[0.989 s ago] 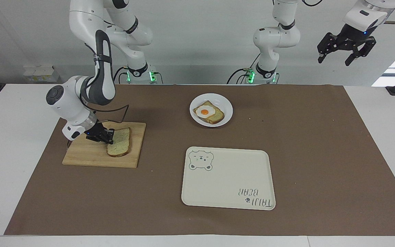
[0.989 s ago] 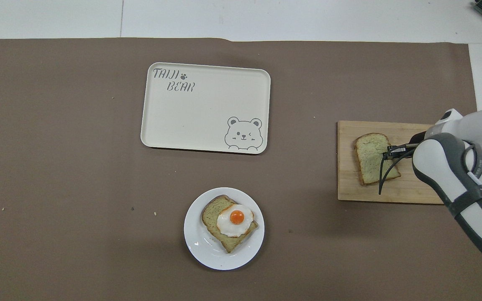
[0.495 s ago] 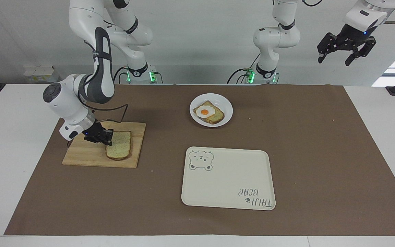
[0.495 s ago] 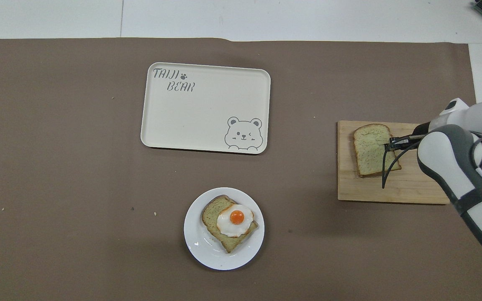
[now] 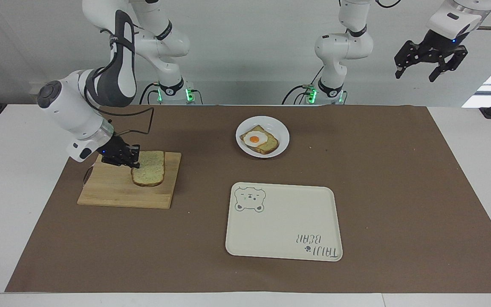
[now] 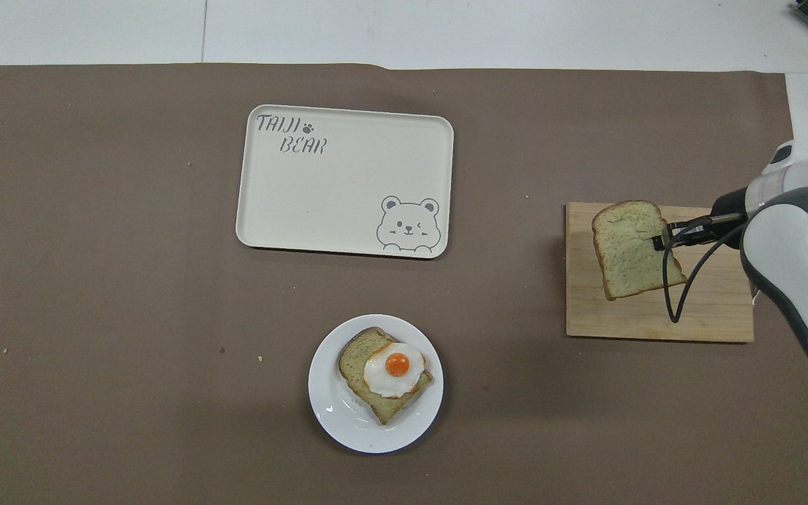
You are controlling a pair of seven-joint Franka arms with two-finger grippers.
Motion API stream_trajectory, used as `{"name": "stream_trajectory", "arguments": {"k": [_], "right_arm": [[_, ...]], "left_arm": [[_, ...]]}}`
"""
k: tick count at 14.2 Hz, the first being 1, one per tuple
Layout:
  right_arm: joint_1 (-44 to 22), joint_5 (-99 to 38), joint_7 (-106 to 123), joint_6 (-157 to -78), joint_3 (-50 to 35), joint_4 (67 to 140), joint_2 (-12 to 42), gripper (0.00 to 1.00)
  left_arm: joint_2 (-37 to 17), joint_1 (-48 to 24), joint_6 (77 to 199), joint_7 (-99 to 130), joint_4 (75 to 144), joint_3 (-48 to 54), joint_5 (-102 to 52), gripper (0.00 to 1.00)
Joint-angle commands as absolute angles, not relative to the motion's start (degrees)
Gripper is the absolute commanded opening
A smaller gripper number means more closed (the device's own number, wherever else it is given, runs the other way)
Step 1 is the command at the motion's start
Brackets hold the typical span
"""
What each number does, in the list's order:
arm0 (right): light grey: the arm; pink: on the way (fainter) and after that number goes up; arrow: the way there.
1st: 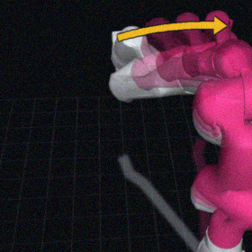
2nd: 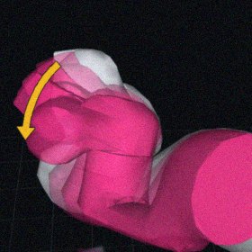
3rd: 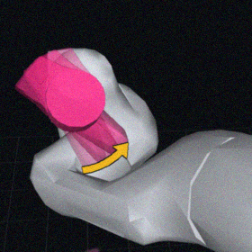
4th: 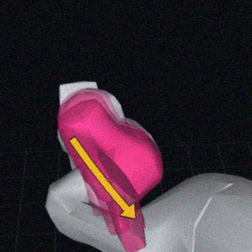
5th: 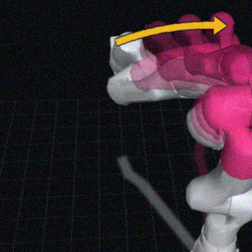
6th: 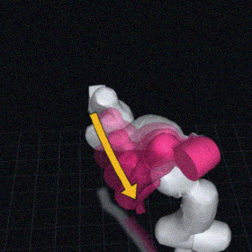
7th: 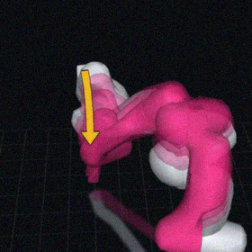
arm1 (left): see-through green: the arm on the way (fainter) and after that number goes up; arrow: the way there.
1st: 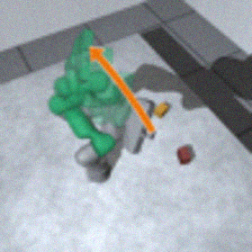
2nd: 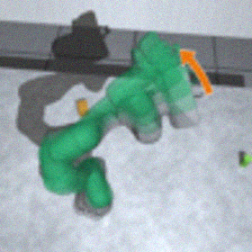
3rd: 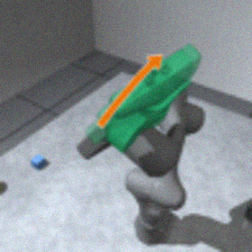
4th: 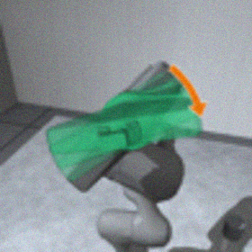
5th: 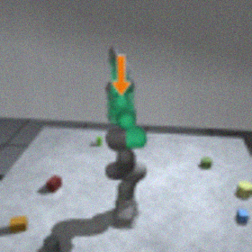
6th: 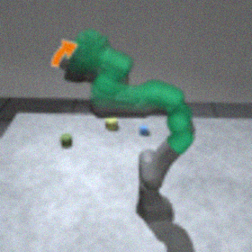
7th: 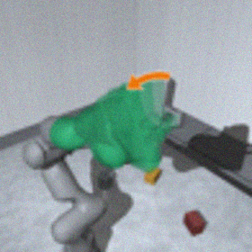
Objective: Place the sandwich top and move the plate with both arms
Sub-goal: 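Lift the bread slice with the right gripper toward the egg plate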
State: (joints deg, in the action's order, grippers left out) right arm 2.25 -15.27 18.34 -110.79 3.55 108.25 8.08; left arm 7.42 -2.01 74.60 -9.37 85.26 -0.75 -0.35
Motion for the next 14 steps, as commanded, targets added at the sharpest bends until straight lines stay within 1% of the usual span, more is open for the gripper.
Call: {"name": "stream_trajectory", "arguments": {"k": [1,2,5,10,11,12,14], "right_arm": [[2.5,-16.2,12.2,-107.7,0.0,108.4,5.9,0.00],[2.4,-16.2,9.2,-106.5,-1.4,108.5,5.5,0.00],[2.4,-19.2,5.6,-106.7,-4.6,108.6,5.4,0.00],[2.3,-20.0,-3.4,-107.5,-12.4,110.4,4.7,0.00],[1.2,-20.0,-4.6,-108.2,-13.2,110.7,4.7,0.00],[-2.0,-20.0,-6.7,-110.3,-13.1,111.2,4.7,0.00],[-6.2,-20.0,-13.6,-112.9,-13.1,111.8,5.1,0.00]], "left_arm": [[8.7,-2.1,74.8,-9.1,86.6,-1.1,-1.0,1.00],[8.7,-2.1,74.8,-9.1,86.6,-1.1,-1.0,1.00],[8.7,-2.1,74.8,-9.1,86.6,-1.1,-1.0,1.00],[8.7,-2.1,74.8,-9.1,86.6,-1.1,-1.0,1.00],[8.7,-2.1,74.8,-9.1,86.6,-1.1,-1.0,1.00],[8.7,-2.1,74.8,-9.1,86.6,-1.1,-1.0,1.00],[8.7,-2.1,74.8,-9.1,86.6,-1.1,-1.0,1.00]]}}
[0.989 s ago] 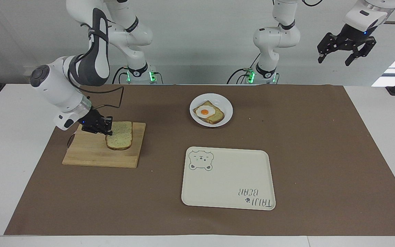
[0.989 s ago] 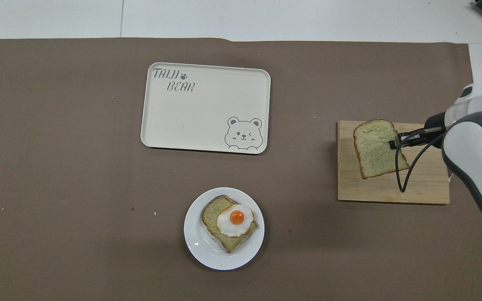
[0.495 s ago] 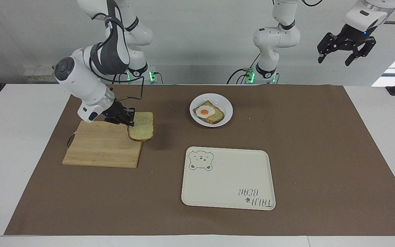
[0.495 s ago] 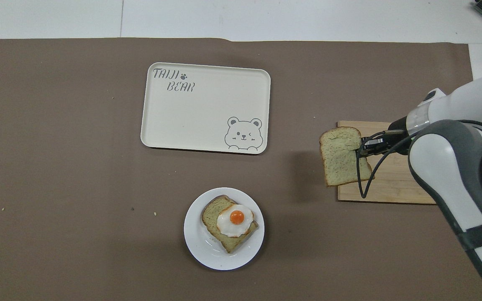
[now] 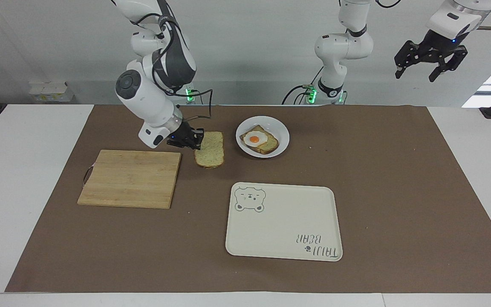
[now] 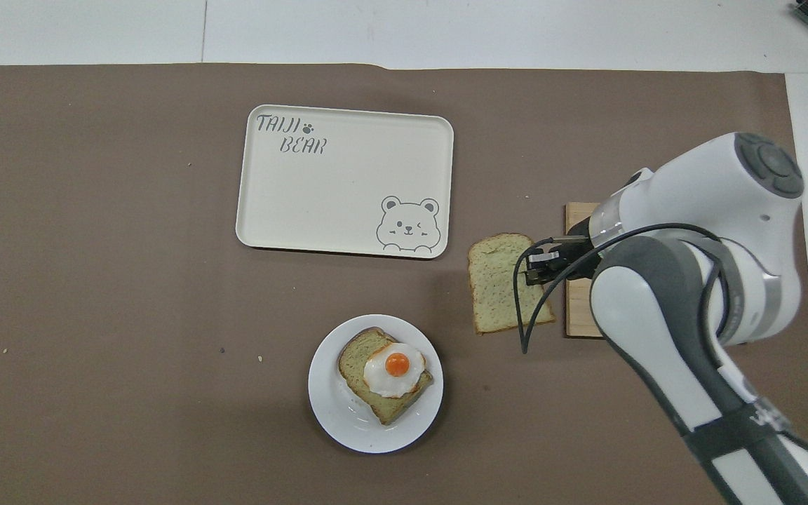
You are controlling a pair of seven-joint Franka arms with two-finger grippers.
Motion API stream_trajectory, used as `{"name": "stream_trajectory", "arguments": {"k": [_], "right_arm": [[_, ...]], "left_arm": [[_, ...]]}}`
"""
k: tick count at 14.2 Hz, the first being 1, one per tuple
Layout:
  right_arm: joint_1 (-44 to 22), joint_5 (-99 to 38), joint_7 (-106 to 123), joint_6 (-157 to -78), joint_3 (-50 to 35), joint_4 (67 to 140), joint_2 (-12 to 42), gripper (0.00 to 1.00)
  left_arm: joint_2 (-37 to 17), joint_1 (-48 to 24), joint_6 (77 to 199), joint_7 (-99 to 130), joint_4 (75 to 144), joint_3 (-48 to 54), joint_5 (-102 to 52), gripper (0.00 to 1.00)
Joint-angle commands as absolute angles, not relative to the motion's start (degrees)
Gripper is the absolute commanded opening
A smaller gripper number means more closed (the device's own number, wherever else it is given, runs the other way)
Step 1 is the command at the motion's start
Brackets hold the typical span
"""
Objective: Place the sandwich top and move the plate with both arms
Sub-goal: 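Lift the bread slice with the right gripper toward the egg plate, then lower the bread slice onto the egg toast with the right gripper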
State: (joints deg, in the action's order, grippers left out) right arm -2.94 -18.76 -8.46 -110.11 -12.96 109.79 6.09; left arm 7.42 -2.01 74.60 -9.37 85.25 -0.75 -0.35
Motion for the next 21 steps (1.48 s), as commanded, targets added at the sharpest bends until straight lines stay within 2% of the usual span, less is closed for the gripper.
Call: {"name": "stream_trajectory", "arguments": {"k": [1,6,10,15,18,21], "right_arm": [[-8.9,-20.0,-16.1,-115.0,-13.1,111.9,5.4,0.00],[-15.4,-20.0,-21.7,-118.0,-13.1,112.8,5.4,0.00],[-20.6,-20.0,-26.7,-123.5,-13.1,116.3,6.3,0.00],[-23.4,-20.0,-30.2,-124.4,-13.1,118.3,6.3,0.00],[-26.5,-20.0,-31.7,-129.6,-13.0,120.1,7.9,0.00],[-26.5,-19.9,-32.3,-130.2,-13.1,120.2,8.6,0.00]], "left_arm": [[8.7,-2.1,74.8,-9.1,86.6,-1.1,-1.0,1.00],[8.7,-2.1,74.8,-9.1,86.6,-1.1,-1.0,1.00],[8.7,-2.1,74.8,-9.1,86.6,-1.1,-1.0,1.00],[8.7,-2.1,74.8,-9.1,86.6,-1.1,-1.0,1.00],[8.7,-2.1,74.8,-9.1,86.6,-1.1,-1.0,1.00],[8.7,-2.1,74.8,-9.1,86.6,-1.1,-1.0,1.00]]}}
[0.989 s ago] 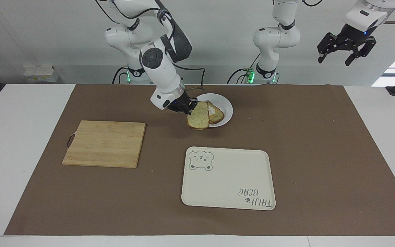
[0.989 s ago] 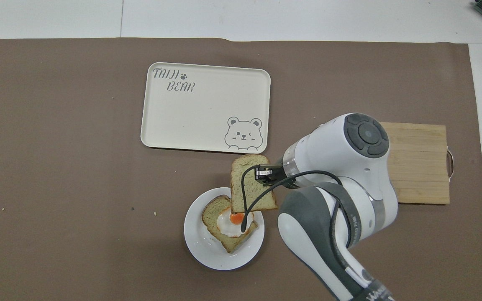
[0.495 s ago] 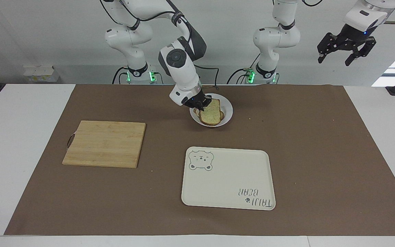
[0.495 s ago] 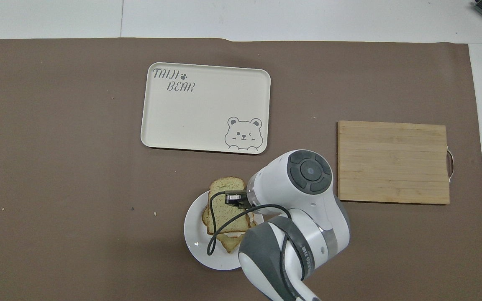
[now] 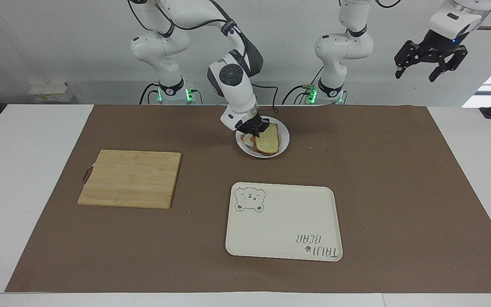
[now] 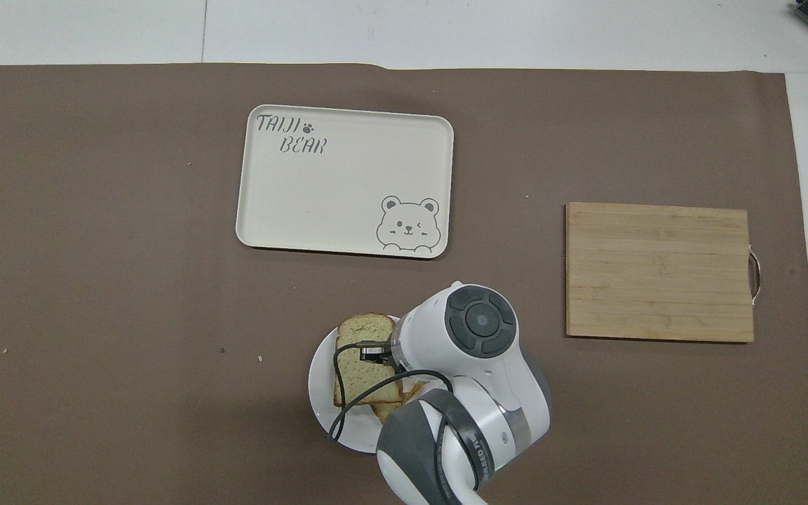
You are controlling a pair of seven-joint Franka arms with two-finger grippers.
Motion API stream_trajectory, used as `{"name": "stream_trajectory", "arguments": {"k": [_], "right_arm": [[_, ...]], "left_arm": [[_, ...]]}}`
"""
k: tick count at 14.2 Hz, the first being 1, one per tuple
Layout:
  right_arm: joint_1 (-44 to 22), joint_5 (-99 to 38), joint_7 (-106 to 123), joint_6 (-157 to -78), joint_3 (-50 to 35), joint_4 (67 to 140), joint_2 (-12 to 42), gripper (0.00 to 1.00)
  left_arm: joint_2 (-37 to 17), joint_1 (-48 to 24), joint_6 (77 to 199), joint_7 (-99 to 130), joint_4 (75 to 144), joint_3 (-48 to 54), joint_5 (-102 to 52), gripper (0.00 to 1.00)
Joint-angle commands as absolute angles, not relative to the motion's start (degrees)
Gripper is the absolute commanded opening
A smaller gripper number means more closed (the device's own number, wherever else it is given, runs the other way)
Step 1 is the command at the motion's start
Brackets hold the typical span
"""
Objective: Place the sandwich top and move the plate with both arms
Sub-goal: 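Lower the bread slice onto the egg toast with the right gripper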
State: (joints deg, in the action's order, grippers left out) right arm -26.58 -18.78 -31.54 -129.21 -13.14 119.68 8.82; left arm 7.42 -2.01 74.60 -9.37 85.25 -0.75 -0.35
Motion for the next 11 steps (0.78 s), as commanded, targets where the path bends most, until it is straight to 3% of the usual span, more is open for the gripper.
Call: {"name": "stream_trajectory", "arguments": {"k": [1,3,4,6,7,11], "right_arm": [[-26.5,-19.9,-32.0,-130.1,-13.0,120.7,8.5,0.00],[-26.5,-19.9,-31.7,-130.1,-13.0,121.3,8.4,0.00],[-26.3,-19.9,-31.7,-130.0,-13.0,121.3,8.5,0.21],[-26.0,-19.6,-31.8,-129.9,-12.9,121.2,8.7,0.91],[-26.0,-19.3,-31.9,-129.9,-12.9,121.2,8.6,1.00],[-26.1,-18.6,-32.1,-130.0,-12.8,120.9,8.8,1.00]], "left_arm": [[8.7,-2.1,74.8,-9.1,86.6,-1.1,-1.0,1.00],[8.7,-2.1,74.8,-9.1,86.6,-1.1,-1.0,1.00],[8.7,-2.1,74.8,-9.1,86.6,-1.1,-1.0,1.00],[8.7,-2.1,74.8,-9.1,86.6,-1.1,-1.0,1.00],[8.7,-2.1,74.8,-9.1,86.6,-1.1,-1.0,1.00],[8.7,-2.1,74.8,-9.1,86.6,-1.1,-1.0,1.00]]}}
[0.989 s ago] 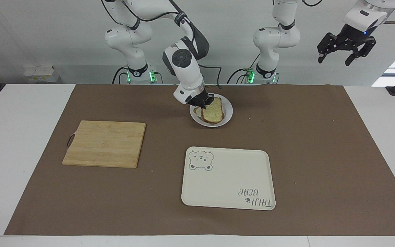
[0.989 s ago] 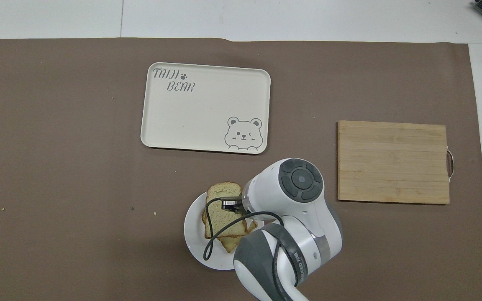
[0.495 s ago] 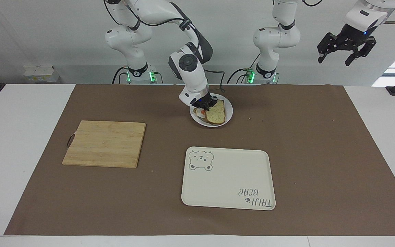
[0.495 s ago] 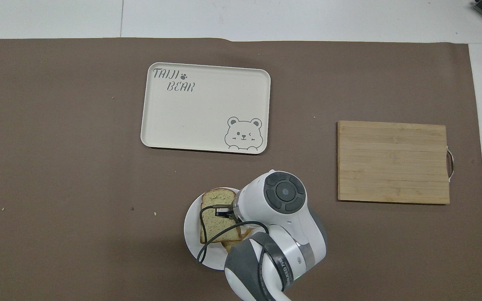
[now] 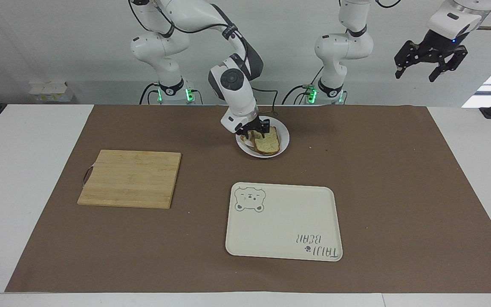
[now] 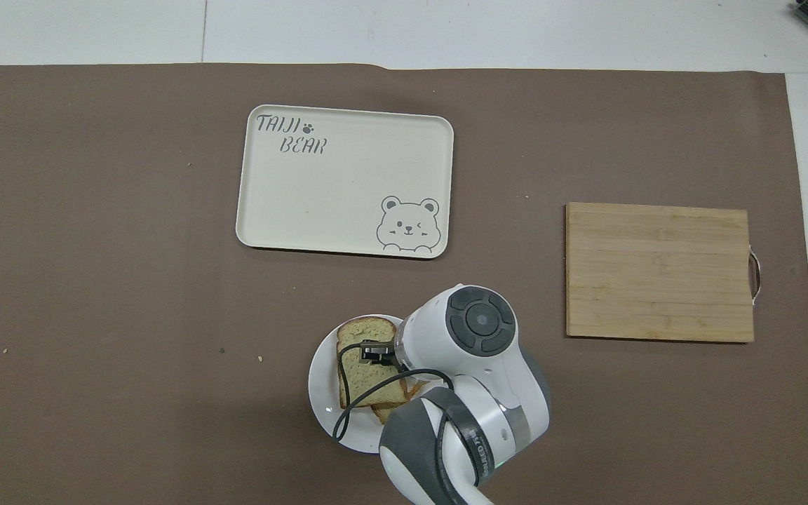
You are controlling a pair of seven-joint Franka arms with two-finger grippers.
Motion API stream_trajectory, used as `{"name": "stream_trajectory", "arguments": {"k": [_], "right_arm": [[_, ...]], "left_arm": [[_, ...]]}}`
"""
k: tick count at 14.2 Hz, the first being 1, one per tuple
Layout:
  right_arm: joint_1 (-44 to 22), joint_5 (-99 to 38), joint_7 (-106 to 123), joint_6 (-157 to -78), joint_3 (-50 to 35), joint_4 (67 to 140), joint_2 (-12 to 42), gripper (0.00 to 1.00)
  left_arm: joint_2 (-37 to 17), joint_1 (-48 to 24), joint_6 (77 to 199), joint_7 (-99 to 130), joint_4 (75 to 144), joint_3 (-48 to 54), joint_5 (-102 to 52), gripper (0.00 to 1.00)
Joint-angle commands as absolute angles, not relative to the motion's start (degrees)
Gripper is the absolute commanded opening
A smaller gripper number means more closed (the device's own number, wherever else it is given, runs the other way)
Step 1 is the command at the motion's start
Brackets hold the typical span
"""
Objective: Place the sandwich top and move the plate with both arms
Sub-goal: 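Lower the bread slice onto the egg toast with the right gripper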
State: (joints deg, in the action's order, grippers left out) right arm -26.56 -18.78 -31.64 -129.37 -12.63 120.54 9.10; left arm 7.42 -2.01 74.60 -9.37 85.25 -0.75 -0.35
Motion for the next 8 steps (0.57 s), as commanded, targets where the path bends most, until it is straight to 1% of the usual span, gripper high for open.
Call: {"name": "stream_trajectory", "arguments": {"k": [1,3,5,8], "right_arm": [[-26.0,-18.6,-32.0,-130.0,-12.7,120.7,8.8,1.00],[-25.9,-17.7,-31.7,-129.9,-12.5,120.1,8.6,1.00],[-23.7,-13.5,-31.6,-129.0,-12.5,118.7,8.1,1.00],[-21.5,-9.3,-31.6,-125.6,-12.4,117.3,6.4,1.00]], "left_arm": [[8.7,-2.1,74.8,-9.1,86.6,-1.1,-1.0,1.00],[8.7,-2.1,74.8,-9.1,86.6,-1.1,-1.0,1.00],[8.7,-2.1,74.8,-9.1,86.6,-1.1,-1.0,1.00],[8.7,-2.1,74.8,-9.1,86.6,-1.1,-1.0,1.00]]}}
